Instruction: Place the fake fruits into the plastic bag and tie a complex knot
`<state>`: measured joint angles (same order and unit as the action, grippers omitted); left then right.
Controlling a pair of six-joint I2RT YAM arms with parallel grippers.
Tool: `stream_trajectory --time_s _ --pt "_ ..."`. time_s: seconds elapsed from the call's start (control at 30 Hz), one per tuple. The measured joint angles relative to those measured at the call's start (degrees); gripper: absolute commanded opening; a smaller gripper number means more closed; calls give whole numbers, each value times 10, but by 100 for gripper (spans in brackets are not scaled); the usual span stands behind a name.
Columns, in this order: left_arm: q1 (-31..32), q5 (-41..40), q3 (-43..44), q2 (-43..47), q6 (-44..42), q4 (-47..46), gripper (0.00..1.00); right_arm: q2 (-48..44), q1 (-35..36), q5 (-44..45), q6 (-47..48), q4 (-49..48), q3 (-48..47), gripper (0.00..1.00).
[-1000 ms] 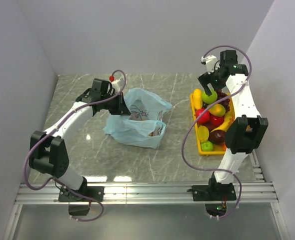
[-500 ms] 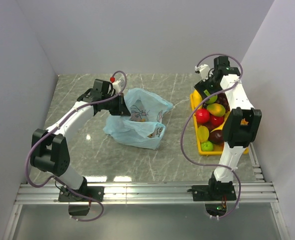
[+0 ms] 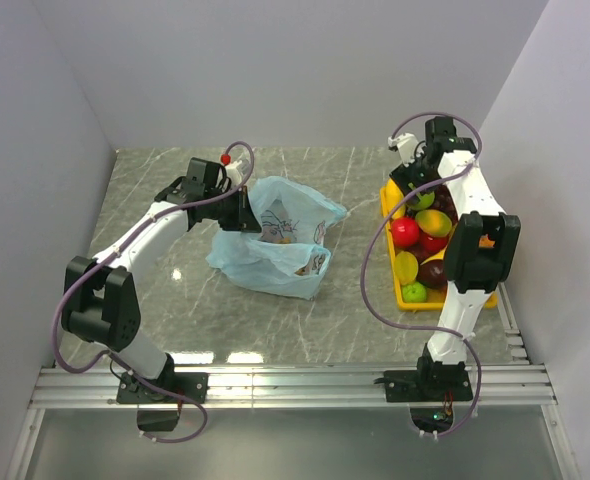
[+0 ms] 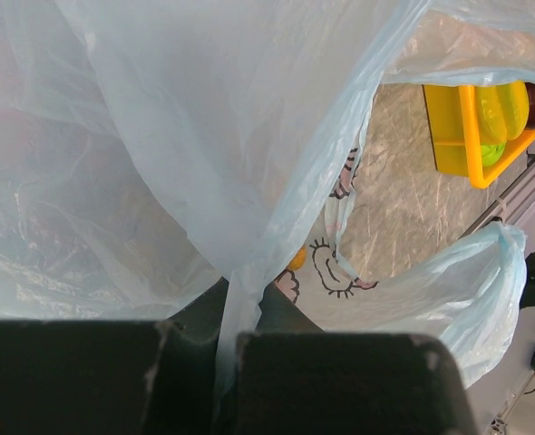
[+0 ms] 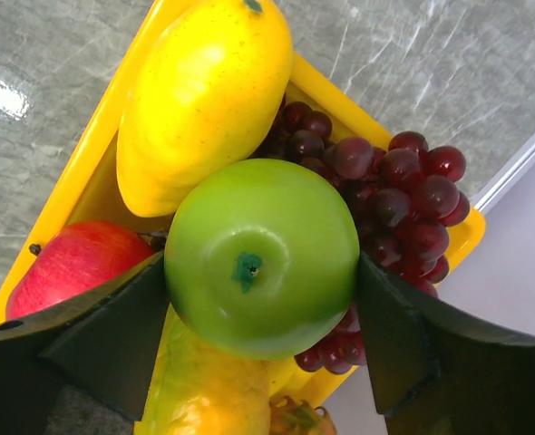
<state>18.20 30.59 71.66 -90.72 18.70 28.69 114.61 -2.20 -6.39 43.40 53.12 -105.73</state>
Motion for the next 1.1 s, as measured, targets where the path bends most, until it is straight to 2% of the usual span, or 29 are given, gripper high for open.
stream_trajectory --time_s 0.17,0.27,0.4,0.5,0.67,0.8,0.93,1.1 --pt "0 0 0 0 0 0 0 -3 -1 -4 -5 10 -8 62" --pt "0 1 0 0 0 0 0 -7 -1 -15 -12 41 -40 59" --pt "0 4 0 0 0 0 0 -26 3 -57 -31 89 -115 59" --pt "0 11 0 0 1 0 0 -70 17 -98 -50 116 -132 59" --pt "0 19 1 0 3 0 0 -151 97 -188 -92 150 -130 58" --pt "0 28 11 -1 3 9 0 -195 188 -275 -140 145 -121 55" --pt "0 41 29 -3 4 16 0 -219 269 -343 -187 115 -95 54" --pt "-3 54 33 -3 5 19 0 -209 329 -367 -224 89 -70 50"
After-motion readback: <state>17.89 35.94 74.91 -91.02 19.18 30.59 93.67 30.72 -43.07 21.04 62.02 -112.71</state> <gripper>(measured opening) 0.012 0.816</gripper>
